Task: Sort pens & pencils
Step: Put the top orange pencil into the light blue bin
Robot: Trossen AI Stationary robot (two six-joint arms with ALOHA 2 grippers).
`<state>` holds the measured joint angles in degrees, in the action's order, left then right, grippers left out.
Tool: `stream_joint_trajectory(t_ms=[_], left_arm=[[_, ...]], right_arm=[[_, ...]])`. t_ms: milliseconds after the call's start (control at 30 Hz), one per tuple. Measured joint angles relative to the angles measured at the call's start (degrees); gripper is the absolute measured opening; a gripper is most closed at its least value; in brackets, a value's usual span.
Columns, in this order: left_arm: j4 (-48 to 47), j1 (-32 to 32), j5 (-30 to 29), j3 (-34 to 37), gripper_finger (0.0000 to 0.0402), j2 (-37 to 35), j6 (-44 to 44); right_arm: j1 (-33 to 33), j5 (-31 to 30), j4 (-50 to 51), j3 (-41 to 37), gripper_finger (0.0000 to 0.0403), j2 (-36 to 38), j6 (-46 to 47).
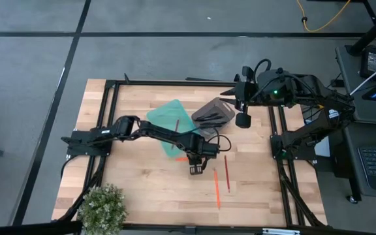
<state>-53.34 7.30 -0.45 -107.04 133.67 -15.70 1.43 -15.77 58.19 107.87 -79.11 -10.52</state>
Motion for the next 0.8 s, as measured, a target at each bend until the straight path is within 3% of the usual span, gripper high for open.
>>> stream_joint_trajectory(t_ms=[800], left_arm=[[1.99, 3.47, 1.26, 0.15, 0.0040, 0.09, -8.97]], right_arm=[[0.00, 0.02, -0.07, 0.00, 0.0074, 0.00, 1.49]])
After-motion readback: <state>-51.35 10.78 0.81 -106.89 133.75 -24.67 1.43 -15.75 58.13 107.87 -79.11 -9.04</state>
